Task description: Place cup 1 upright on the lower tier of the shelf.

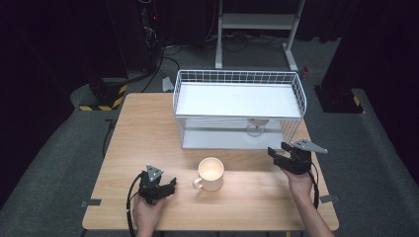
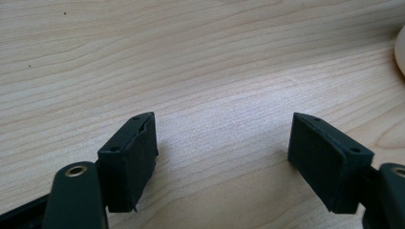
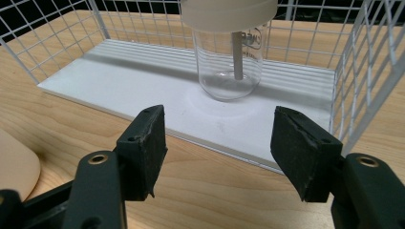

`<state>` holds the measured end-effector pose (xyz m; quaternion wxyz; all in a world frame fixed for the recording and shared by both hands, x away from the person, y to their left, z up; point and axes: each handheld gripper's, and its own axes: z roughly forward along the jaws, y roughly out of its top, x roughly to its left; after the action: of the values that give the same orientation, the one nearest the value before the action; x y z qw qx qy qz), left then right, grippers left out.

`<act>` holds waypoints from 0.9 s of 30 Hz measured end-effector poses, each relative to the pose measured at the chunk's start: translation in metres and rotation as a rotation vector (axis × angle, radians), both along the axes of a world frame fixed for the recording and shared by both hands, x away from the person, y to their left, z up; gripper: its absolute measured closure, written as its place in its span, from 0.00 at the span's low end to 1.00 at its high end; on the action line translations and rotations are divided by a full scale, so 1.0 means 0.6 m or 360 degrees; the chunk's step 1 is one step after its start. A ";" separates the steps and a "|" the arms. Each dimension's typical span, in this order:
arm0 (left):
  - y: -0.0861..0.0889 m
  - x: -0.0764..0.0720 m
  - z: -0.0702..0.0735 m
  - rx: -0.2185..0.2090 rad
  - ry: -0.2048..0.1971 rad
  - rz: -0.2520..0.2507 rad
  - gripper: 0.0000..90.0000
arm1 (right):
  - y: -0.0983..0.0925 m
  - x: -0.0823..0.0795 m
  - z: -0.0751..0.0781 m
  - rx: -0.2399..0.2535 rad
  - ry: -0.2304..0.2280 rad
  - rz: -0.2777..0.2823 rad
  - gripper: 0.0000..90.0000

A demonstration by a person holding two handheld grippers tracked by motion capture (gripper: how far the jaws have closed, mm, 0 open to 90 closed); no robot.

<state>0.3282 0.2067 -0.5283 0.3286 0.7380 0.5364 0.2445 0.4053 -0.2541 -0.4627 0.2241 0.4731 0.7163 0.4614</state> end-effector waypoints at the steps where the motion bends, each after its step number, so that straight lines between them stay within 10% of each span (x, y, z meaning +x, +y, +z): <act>1: 0.000 0.000 0.000 0.0000 0.0000 0.0000 0.28 | -0.001 -0.002 0.001 0.0001 -0.0003 -0.0001 0.41; 27: 0.000 0.000 0.000 -0.0001 0.0000 0.0001 0.28 | -0.017 -0.047 -0.020 -0.0035 -0.0011 0.0003 0.41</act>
<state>0.3282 0.2066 -0.5283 0.3287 0.7378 0.5367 0.2443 0.3770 -0.2642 -0.4747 0.2313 0.4682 0.7211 0.4553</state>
